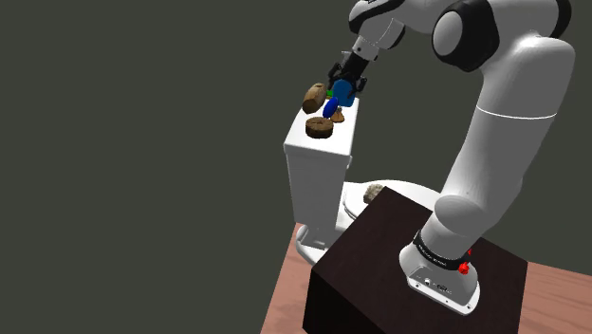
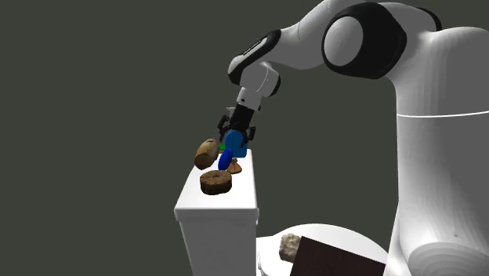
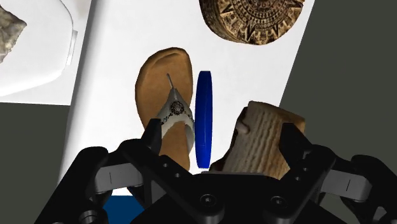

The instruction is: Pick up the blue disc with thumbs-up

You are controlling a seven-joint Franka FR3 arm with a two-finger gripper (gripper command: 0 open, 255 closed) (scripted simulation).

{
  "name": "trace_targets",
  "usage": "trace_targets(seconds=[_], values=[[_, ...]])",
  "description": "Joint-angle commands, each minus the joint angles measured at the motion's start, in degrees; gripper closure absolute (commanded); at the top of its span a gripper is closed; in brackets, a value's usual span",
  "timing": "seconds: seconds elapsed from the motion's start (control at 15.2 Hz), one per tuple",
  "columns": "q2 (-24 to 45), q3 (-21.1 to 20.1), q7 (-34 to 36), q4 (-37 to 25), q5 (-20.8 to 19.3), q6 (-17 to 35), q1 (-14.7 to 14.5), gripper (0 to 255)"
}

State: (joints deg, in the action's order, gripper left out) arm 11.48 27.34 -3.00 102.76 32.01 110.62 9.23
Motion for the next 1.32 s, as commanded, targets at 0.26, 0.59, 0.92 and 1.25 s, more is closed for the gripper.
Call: trace_targets(seconds=[0.26, 0.59, 0.92, 1.25], values=[[1.97, -0.36, -2.31, 2.24, 2.04, 3.32, 0.28, 0], [2.14, -0.39, -2.45, 2.33, 2.18, 3.53, 0.29, 255], [2.13, -0.40, -2.44, 2.34, 2.17, 3.53, 0.28, 255], [1.31, -0.19, -1.39, 1.24, 1.37, 1.97, 0.23, 255]])
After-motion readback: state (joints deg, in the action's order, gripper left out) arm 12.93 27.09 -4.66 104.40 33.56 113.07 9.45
